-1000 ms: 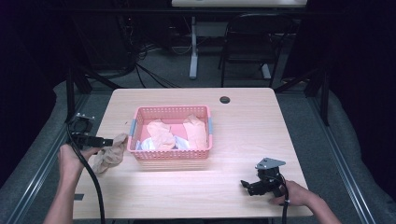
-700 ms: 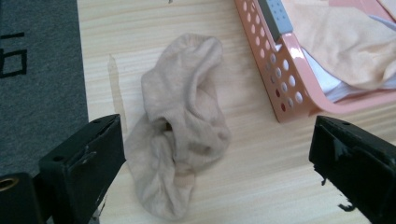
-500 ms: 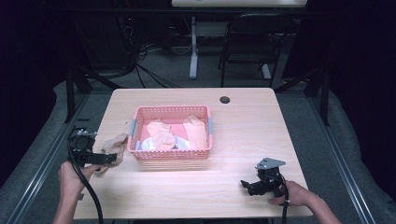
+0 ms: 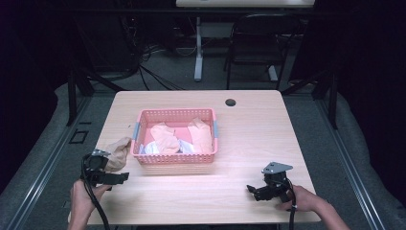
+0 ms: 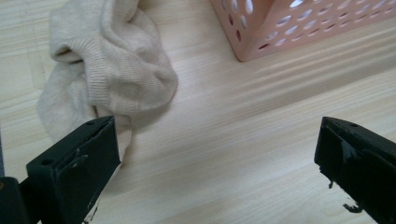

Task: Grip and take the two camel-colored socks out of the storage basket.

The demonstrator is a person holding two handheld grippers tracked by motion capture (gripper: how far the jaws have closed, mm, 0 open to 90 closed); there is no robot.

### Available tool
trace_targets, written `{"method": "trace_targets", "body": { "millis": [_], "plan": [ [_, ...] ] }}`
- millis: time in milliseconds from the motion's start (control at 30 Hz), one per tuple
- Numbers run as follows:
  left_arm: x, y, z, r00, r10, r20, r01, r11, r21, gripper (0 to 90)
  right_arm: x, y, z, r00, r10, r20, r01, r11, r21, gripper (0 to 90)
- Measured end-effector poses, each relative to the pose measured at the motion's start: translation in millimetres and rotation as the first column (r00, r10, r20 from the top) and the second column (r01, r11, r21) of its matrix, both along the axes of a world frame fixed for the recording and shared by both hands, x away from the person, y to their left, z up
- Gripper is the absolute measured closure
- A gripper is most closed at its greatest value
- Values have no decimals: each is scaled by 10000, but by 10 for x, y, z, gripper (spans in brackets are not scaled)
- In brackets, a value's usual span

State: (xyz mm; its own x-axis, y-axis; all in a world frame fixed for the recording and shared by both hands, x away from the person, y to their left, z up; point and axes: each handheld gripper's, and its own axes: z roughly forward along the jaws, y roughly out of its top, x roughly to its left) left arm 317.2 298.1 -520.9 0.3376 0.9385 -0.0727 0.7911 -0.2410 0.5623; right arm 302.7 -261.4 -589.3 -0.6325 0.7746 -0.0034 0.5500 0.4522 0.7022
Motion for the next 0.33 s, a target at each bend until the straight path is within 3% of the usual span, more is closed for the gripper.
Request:
{"method": "trace_targets", "body": {
  "millis": [67, 200, 333],
  "plan": [
    [-4, 14, -21, 9999, -32, 166, 35, 9998, -203, 0, 0, 0, 0, 10000, -1, 2, 1, 10000, 0, 0],
    [-16, -8, -43, 9995, -98, 310, 99, 9999, -38, 0, 0, 0, 0, 10000, 0, -4, 0, 10000, -3, 0],
    [-20, -5, -91, 9997, -221, 143, 222, 9997, -75, 0, 0, 0, 0, 10000, 1, 2, -1, 10000, -1, 0]
  ]
}}
